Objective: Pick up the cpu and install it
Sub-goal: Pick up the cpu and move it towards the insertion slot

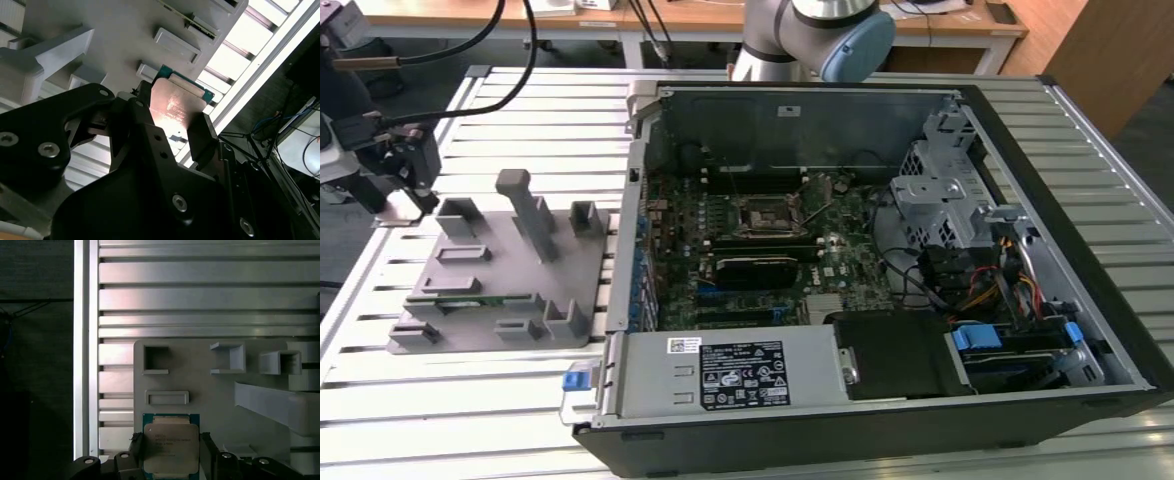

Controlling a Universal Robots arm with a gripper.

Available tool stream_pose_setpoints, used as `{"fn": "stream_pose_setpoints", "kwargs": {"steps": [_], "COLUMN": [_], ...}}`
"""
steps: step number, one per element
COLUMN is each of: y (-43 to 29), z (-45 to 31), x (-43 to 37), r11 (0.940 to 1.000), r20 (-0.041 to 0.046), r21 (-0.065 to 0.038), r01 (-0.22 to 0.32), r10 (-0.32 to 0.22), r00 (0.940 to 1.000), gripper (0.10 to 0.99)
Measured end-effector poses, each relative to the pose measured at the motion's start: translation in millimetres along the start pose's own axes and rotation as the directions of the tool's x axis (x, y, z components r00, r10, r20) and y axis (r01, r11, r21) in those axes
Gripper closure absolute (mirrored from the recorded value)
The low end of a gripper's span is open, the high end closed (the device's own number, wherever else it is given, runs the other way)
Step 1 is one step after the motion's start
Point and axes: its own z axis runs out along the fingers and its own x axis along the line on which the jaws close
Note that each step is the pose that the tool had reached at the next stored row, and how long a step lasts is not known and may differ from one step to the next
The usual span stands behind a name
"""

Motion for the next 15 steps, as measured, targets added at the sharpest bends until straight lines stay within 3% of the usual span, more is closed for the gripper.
{"fn": "stream_pose_setpoints", "kwargs": {"steps": [15], "y": [0.6], "z": [-14.9], "x": [0.0], "r11": [1.0], "r20": [0.0], "r21": [-0.001], "r01": [0.0], "r10": [0.0], "r00": [1.0], "gripper": [0.549]}}
